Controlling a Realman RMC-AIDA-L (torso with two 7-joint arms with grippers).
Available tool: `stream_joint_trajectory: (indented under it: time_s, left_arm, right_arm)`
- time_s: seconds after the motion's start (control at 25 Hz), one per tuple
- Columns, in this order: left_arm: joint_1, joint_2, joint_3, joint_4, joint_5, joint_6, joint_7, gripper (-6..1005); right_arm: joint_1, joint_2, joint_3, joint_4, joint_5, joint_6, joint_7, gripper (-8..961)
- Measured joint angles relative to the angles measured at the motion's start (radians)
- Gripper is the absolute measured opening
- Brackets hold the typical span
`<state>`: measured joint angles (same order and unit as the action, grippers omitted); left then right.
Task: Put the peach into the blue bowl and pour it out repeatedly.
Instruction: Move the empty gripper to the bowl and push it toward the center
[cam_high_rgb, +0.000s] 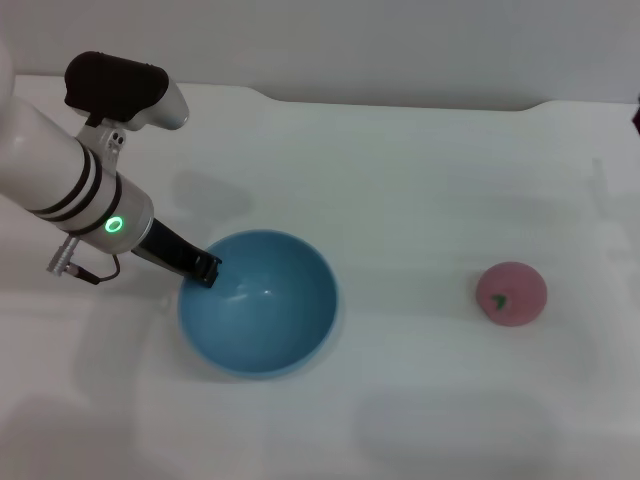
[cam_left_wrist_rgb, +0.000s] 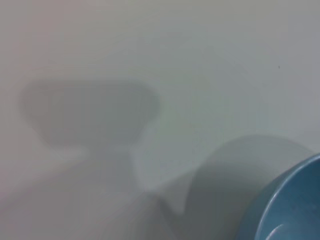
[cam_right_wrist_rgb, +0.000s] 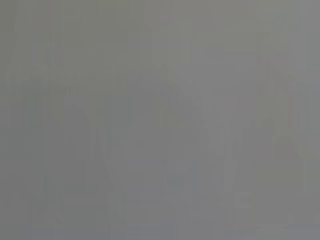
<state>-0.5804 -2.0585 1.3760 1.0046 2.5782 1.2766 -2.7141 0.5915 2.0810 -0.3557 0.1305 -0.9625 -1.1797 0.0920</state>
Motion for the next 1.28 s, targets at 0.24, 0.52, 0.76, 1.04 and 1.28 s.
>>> stream_joint_trajectory:
  time_s: [0.24, 0.52, 0.76, 1.04, 1.28]
  left_arm:
    - [0.000, 0.001, 0.000, 0.000, 0.001, -0.001, 0.000, 23]
    - [-0.001, 0.002, 0.000, 0.001, 0.000, -0.009, 0.002, -1]
    - [-0.006, 0.000, 0.000, 0.003, -0.001, -0.011, 0.002, -1]
    - [-0.004, 0.000, -0.004, 0.012, -0.003, -0.026, 0.002, -2]
    - [-0.015, 0.001, -0.006, 0.012, -0.004, -0.035, 0.002, -2]
  right_arm:
    - [0.050, -0.005, -0.018, -0.016, -0.059, 0.009, 0.287, 677]
    - [0.083, -0.014, -0.049, -0.259, -0.325, 0.085, 0.965, 677]
    - [0.084, -0.018, -0.188, -0.510, -0.630, 0.126, 1.562, 677]
    - [0.107, -0.035, -0.284, -0.748, -1.148, 0.071, 2.035, 677]
    - [0.221, -0.052, -0.300, -0.796, -1.611, -0.132, 2.225, 677]
